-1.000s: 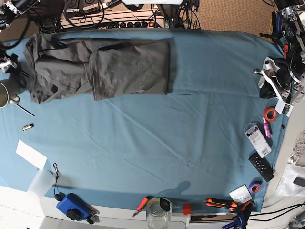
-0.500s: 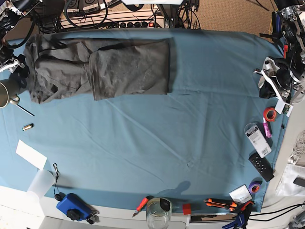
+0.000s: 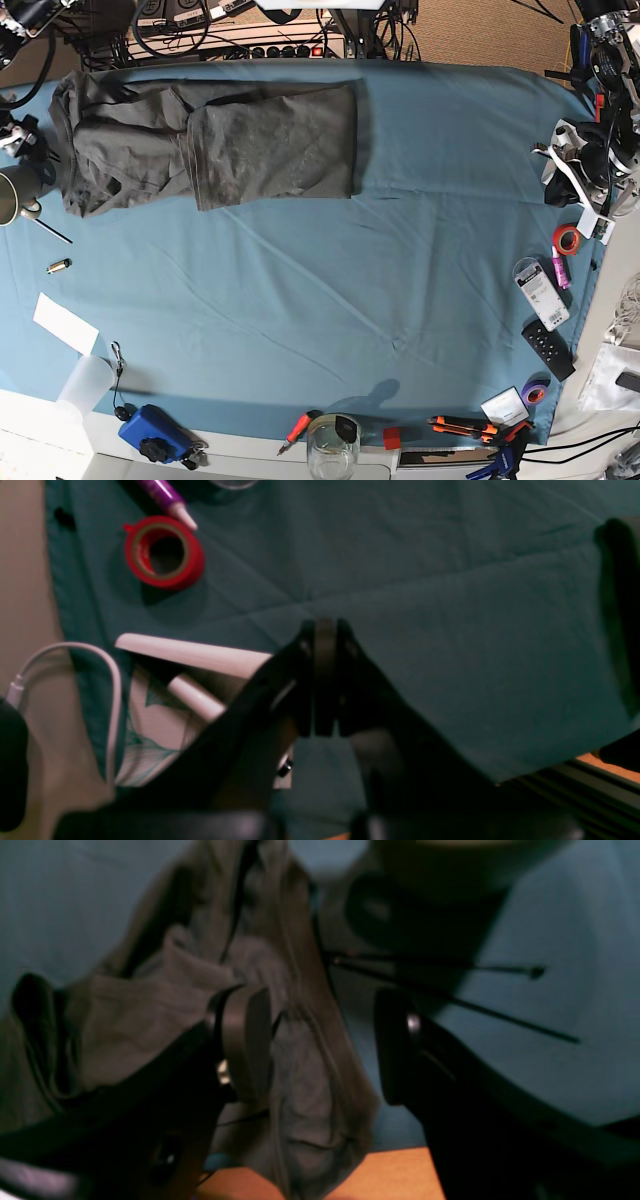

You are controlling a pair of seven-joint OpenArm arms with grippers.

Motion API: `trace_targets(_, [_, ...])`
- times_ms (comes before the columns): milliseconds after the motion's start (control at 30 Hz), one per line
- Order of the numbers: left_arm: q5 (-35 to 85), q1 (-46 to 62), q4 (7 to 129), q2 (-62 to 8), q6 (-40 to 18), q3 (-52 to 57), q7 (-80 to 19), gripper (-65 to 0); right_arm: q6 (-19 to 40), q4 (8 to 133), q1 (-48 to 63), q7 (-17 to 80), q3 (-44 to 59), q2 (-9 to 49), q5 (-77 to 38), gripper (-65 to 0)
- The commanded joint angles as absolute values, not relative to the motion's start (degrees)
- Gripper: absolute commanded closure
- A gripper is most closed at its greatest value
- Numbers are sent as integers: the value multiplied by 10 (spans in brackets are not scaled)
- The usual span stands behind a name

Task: Fold the T-shirt properly
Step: 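Grasp the end of the folded grey shirt with the right gripper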

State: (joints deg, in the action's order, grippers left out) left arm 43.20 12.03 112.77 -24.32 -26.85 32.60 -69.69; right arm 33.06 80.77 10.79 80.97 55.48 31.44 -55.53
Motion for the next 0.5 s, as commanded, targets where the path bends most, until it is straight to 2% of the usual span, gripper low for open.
trace_targets(0, [442, 116, 1139, -255, -271, 329, -690, 0, 332, 817, 104, 792, 560, 332, -568, -325])
trace_targets(267, [442, 116, 1139, -255, -270, 329, -690, 0, 346, 743, 101, 751, 559, 329, -572, -325])
trace_targets(467, [442, 116, 1139, -255, -270, 329, -690, 0, 400, 628, 57, 771, 559, 330, -572, -324])
